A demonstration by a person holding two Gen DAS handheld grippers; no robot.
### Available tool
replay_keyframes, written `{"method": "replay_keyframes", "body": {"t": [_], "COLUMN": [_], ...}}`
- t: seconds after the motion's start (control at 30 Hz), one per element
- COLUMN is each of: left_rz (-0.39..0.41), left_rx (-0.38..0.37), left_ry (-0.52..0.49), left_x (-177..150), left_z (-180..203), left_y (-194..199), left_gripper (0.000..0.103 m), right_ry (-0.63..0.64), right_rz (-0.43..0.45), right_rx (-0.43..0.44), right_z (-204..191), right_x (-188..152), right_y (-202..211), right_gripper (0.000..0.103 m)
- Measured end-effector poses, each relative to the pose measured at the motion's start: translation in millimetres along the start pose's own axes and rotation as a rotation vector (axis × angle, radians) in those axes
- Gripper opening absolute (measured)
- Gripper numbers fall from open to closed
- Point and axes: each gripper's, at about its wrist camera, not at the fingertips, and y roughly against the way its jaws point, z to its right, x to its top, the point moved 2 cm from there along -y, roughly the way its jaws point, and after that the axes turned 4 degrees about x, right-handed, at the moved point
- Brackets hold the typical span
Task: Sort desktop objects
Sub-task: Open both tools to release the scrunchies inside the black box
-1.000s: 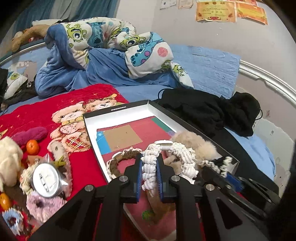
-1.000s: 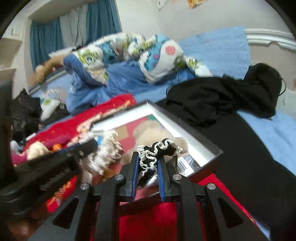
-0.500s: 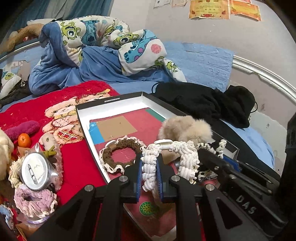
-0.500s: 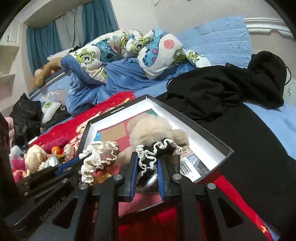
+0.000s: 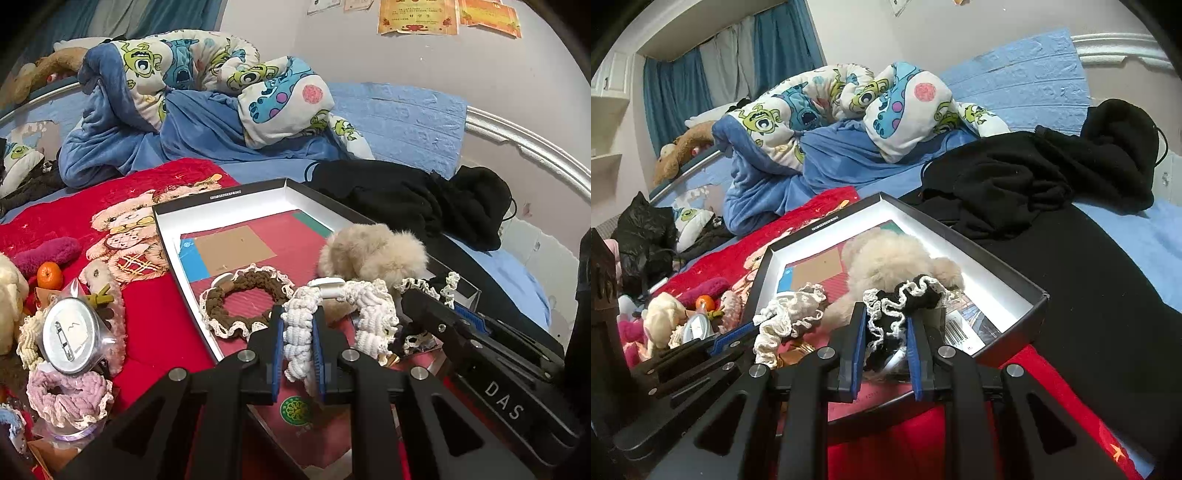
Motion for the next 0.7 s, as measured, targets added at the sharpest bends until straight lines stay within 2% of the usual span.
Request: {"method": "replay_keyframes", "body": {"t": [0.2,0.43,0.63,0.67,0.7], "left_rz": [-0.001,-0.006,0.018,0.017,0.012], "left_rx": [0.005,0.008,0.019,0.013,-0.002], "left_ry": [-0.003,-0.002,-0.006,-0.003,0.001], "left_x": [-1.1,-0.9,-0.9,-0.8,-0.6], "left_z": [1.3,0.7,1.7,1.4,0.9], "left_y": [0.3,-0.7,4.7,5.0,5.1], "left_gripper": [0.014,0.014,0.014,0.016,0.022], "right_ry": [0.016,-0.016,-0.075,-0.081,-0.083], "right_rz": [-0.005,-0.004,0.006,0.007,0.008], "right_rx": [-0.021,0.003,0.087,0.097,0.105], "right_z": [-3.5,3.1,13.4,14.1,14.1], "right_x": [-0.1,-0.7,-0.4,-0.4,-0.4], "right_y": [-0.9,1.3,3.3,3.7,3.7], "right_gripper": [0.02,0.02,0.022,0.023,0.025]}}
